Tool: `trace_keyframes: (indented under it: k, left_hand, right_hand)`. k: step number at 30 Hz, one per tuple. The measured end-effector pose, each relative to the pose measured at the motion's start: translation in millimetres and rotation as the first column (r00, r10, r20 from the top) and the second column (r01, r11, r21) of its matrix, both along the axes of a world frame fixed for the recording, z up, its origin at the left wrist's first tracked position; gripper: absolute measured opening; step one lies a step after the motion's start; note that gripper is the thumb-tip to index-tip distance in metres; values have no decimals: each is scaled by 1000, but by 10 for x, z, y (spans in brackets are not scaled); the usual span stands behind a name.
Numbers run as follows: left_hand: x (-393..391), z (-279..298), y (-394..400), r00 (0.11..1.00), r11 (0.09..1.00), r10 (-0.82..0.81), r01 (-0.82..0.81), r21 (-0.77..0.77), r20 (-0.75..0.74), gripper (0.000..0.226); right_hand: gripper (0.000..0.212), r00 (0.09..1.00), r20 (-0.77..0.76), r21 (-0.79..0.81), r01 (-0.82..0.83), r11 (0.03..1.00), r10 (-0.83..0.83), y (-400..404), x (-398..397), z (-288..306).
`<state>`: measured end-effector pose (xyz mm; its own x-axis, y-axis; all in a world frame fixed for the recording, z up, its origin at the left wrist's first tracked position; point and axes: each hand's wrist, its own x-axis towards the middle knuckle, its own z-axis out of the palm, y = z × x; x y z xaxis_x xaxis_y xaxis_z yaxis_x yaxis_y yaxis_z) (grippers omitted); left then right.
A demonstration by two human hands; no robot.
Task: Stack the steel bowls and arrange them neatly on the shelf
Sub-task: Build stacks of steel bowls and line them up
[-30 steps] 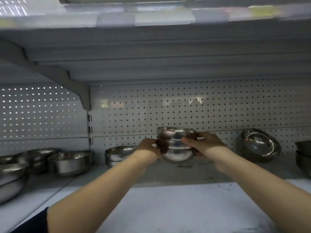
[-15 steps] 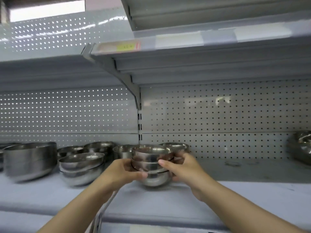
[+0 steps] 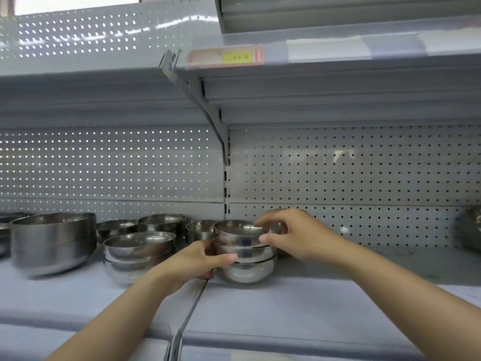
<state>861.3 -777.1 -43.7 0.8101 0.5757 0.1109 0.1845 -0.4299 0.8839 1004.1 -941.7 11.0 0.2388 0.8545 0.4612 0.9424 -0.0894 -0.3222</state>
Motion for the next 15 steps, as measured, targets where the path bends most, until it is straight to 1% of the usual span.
trace_keyframes:
  k: [1, 3, 7, 10, 15]
  left_hand:
    - [7, 8, 6, 1000, 1000, 6, -5, 15, -1, 31]
    - [11, 16, 26, 1000, 999, 7, -7, 33, 2, 35]
    - [20, 9, 31, 999, 999, -2, 1, 36, 39, 33]
    - [28, -8, 37, 998, 1000, -8, 8, 14, 63, 31]
    - [21, -29, 55, 998, 1000, -16, 17, -17, 56, 29]
  right_hand:
    - [23, 999, 41, -53, -12, 999, 15, 14, -1, 25]
    - [17, 994, 97, -107, -32, 994, 43, 49, -7, 59]
    - [19, 987, 141, -122, -54, 991, 71, 108, -20, 94]
    - [22, 986, 145, -111, -63, 992, 78, 132, -23, 127]
    - [21, 989, 116, -104, -79, 991, 91, 194, -28, 79]
